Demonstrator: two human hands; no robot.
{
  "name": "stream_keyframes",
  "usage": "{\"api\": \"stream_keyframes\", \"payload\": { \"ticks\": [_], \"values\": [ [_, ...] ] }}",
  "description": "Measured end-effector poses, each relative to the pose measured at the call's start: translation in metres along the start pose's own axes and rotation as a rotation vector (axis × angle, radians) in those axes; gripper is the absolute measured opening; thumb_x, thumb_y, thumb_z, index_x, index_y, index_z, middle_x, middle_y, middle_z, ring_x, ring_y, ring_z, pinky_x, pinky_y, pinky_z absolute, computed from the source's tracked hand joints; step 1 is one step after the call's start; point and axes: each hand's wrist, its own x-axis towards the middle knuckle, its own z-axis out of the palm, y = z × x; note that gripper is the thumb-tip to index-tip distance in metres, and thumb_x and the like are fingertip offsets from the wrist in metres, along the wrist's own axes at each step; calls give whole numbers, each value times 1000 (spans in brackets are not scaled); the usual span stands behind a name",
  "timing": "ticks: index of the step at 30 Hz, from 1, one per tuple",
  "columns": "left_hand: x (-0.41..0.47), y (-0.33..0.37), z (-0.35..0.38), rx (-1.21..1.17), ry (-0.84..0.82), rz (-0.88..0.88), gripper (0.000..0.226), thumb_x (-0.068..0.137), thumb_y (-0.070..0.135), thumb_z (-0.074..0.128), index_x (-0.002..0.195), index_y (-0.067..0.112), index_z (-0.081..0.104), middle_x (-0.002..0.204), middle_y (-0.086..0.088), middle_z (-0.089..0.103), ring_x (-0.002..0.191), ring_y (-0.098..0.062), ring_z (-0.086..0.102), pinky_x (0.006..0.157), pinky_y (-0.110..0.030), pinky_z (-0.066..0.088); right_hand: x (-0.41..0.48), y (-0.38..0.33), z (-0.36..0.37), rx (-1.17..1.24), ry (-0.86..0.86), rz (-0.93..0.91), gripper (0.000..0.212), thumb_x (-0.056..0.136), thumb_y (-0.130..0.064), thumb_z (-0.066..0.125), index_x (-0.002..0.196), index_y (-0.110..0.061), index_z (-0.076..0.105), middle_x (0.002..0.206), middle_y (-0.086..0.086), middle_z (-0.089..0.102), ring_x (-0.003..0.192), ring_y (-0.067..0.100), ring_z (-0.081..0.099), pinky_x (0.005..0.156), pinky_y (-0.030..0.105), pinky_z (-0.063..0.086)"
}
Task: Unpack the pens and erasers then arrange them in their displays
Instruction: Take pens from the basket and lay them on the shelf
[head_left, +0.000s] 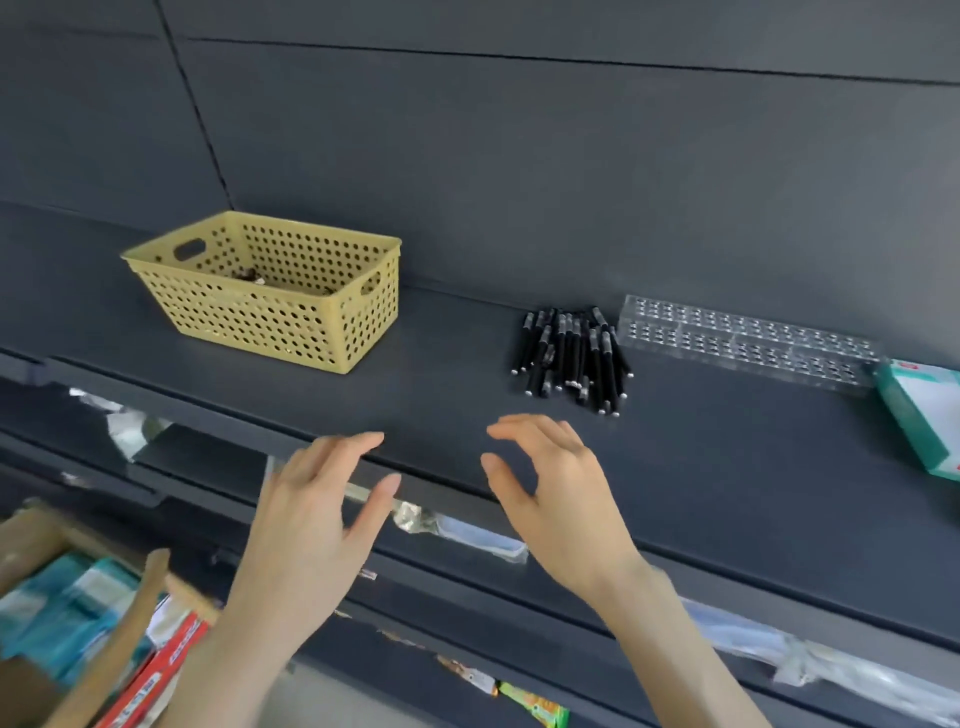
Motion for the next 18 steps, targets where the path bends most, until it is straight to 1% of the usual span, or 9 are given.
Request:
{"api": "stream_keyframes", "payload": {
  "ticks": [2, 5, 7, 9, 11, 14, 16, 18],
  "values": [
    [22, -17, -8, 21, 0, 24, 41, 84, 33, 54, 114, 7, 63, 106, -6, 66, 94, -30, 65, 79, -54, 52, 23, -8, 12, -3, 18, -13, 30, 94, -28, 52, 122, -18, 58, 127, -11, 54, 111, 9, 45, 84, 22, 43],
    [59, -43, -17, 44, 23, 84, 39, 85, 31, 55, 114, 7, 64, 104, -5, 66, 84, -25, 63, 77, -50, 53, 61, -15, 32, 1, 45, -29, 30, 94, -26, 53, 122, -17, 58, 125, -9, 55, 113, 11, 46, 86, 26, 45],
    [82, -60, -21, 42, 40, 107, 33, 84, 25, 61, 112, 7, 65, 104, -4, 66, 68, -12, 55, 76, -47, 52, 87, -20, 45, 0, 55, -45, 30, 94, -25, 54, 122, -16, 58, 125, -7, 56, 110, 12, 47, 81, 26, 47],
    [105, -77, -27, 26, 39, 110, 30, 83, 19, 67, 111, 8, 65, 104, -2, 66, 61, -6, 46, 75, -44, 50, 115, -26, 56, 4, 64, -56, 30, 93, -24, 55, 121, -14, 59, 123, -6, 57, 107, 14, 49, 78, 26, 47],
    [129, -94, -34, 16, 43, 126, 30, 82, 17, 68, 111, 9, 65, 105, -2, 66, 62, -5, 45, 73, -42, 50, 144, -33, 65, 9, 81, -70, 29, 92, -23, 56, 119, -13, 60, 121, -5, 58, 107, 14, 50, 78, 28, 48],
    [162, -120, -46, -10, 112, 147, 31, 84, 23, 64, 112, 10, 65, 107, 0, 63, 61, -5, 42, 66, -36, 47, 187, -46, 78, 9, 95, -109, 27, 91, -22, 57, 117, -13, 61, 118, -4, 60, 108, 15, 51, 85, 28, 46],
    [180, -139, -55, -26, 146, 136, 31, 86, 27, 60, 113, 13, 65, 106, 4, 60, 65, -6, 46, 65, -31, 44, 210, -56, 88, 16, 93, -129, 27, 91, -22, 57, 116, -13, 62, 116, -4, 60, 108, 14, 52, 89, 28, 44],
    [197, -159, -63, -23, 141, 123, 31, 86, 29, 59, 113, 15, 64, 106, 4, 60, 68, -8, 50, 65, -26, 42, 231, -66, 99, 16, 80, -138, 27, 91, -22, 57, 117, -14, 61, 115, -4, 60, 106, 14, 52, 90, 29, 45]
  ]
}}
